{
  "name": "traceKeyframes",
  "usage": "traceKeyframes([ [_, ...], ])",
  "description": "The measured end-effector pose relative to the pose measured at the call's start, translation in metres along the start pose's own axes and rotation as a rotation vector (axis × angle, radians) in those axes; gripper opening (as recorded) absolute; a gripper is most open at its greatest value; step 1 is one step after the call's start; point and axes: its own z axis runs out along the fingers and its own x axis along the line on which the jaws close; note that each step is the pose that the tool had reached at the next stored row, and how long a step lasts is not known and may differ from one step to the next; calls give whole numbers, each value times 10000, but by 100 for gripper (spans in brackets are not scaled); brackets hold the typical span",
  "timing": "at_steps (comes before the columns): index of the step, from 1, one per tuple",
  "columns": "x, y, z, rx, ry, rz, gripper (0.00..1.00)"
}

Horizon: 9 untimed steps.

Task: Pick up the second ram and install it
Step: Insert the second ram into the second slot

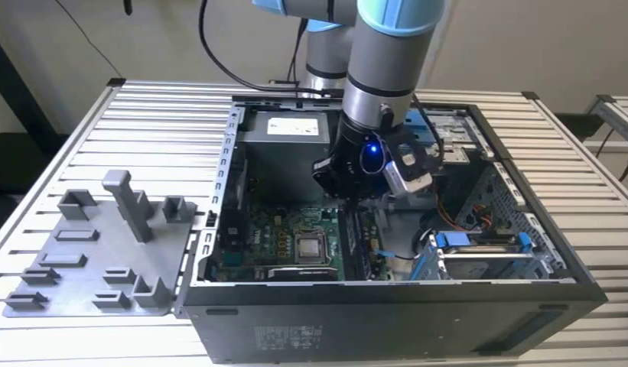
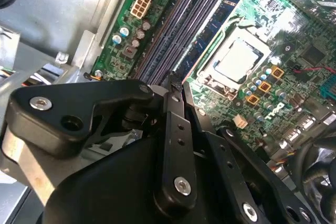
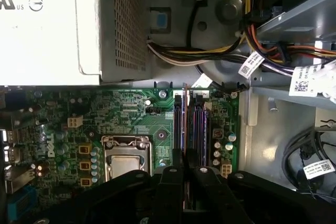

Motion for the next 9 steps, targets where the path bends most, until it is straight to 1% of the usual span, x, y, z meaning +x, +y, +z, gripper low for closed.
traceKeyframes([
  [2,1,-16,15,0,-1,-1,14],
  [4,1,-47,29,0,-1,1,14],
  [8,-2,-141,62,0,-1,1,14],
  [9,-3,-155,72,-2,-1,3,14],
])
